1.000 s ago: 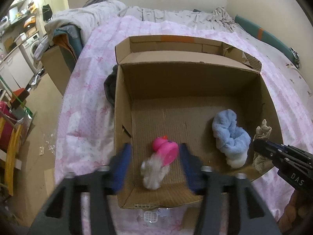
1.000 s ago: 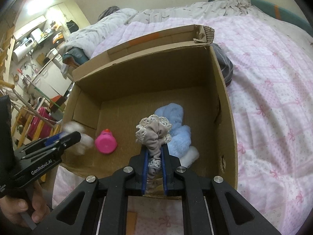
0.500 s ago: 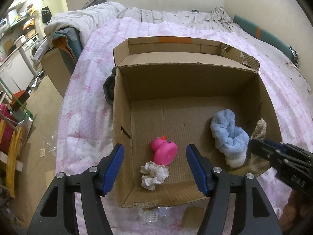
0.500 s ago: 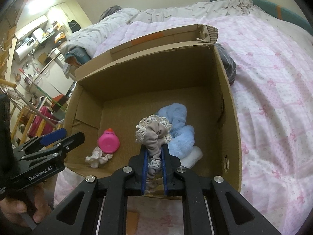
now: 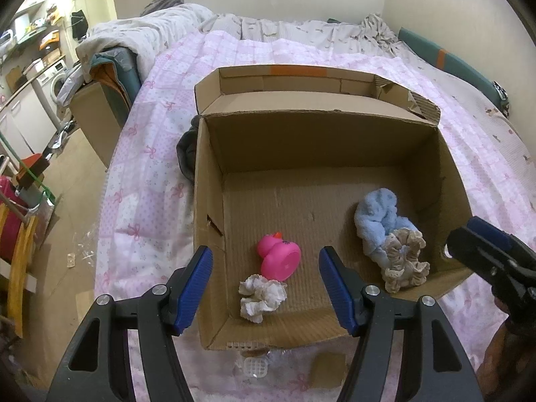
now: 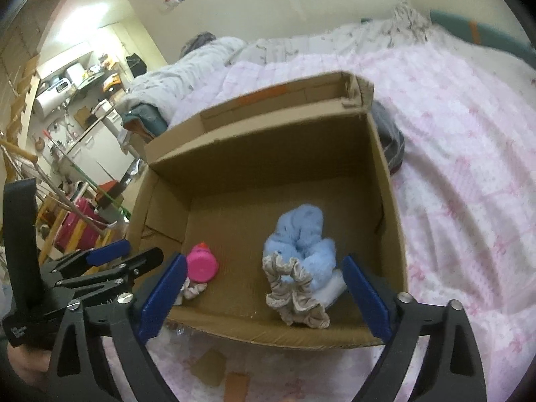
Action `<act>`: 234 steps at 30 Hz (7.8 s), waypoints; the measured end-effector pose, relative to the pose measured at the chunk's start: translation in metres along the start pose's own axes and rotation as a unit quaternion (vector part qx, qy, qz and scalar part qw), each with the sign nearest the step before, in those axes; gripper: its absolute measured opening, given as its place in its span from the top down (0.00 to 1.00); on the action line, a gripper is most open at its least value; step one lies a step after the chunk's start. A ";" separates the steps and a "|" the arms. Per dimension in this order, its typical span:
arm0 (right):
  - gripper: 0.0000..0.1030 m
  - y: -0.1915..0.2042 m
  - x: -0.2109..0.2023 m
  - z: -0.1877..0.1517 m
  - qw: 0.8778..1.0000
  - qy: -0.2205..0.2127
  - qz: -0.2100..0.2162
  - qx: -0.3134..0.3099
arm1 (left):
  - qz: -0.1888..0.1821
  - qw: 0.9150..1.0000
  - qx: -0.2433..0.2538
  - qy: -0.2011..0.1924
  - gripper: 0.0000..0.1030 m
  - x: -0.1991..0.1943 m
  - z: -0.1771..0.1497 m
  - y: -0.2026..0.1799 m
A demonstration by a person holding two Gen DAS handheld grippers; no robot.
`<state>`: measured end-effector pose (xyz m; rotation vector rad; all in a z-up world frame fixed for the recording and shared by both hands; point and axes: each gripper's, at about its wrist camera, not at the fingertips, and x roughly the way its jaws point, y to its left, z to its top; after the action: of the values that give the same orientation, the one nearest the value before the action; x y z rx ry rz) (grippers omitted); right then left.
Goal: Organize soft objects
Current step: 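Release the white cloth with the left tool while the right tool drops the lace scrunchie, then withdraw both tools from the box toward the remaining items, then grasp the white sock on the sheet with the right tool, then grasp the clear plastic packet with the left tool while the right tool holds the sock, then carry the plastic packet and white sock over the box with both tools, then open the left tool to drop the packet while the right tool drops the sock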
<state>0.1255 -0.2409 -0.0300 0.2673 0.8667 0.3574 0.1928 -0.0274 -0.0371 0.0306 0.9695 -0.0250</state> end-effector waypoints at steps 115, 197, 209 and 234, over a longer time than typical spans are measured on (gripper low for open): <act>0.76 0.022 -0.036 -0.076 0.993 0.107 0.040 0.023 | -0.009 0.982 -0.171 0.082 0.39 0.042 -0.109 0.041; 0.76 0.041 -0.046 0.061 0.999 0.028 0.022 0.010 | -0.040 0.999 -0.013 -0.013 0.79 -0.026 0.043 0.003; 0.76 0.029 0.006 0.048 0.998 0.062 -0.004 0.002 | -0.032 0.999 -0.025 0.019 0.79 0.017 0.037 0.004; 0.75 0.022 0.032 0.036 0.997 0.076 -0.004 0.019 | -0.029 0.999 -0.029 -0.007 0.44 0.007 0.034 0.002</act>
<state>0.1683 -0.2111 -0.0212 0.2749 1.0238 0.3574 0.2247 -0.0265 -0.0240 -0.0503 0.9567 -0.0512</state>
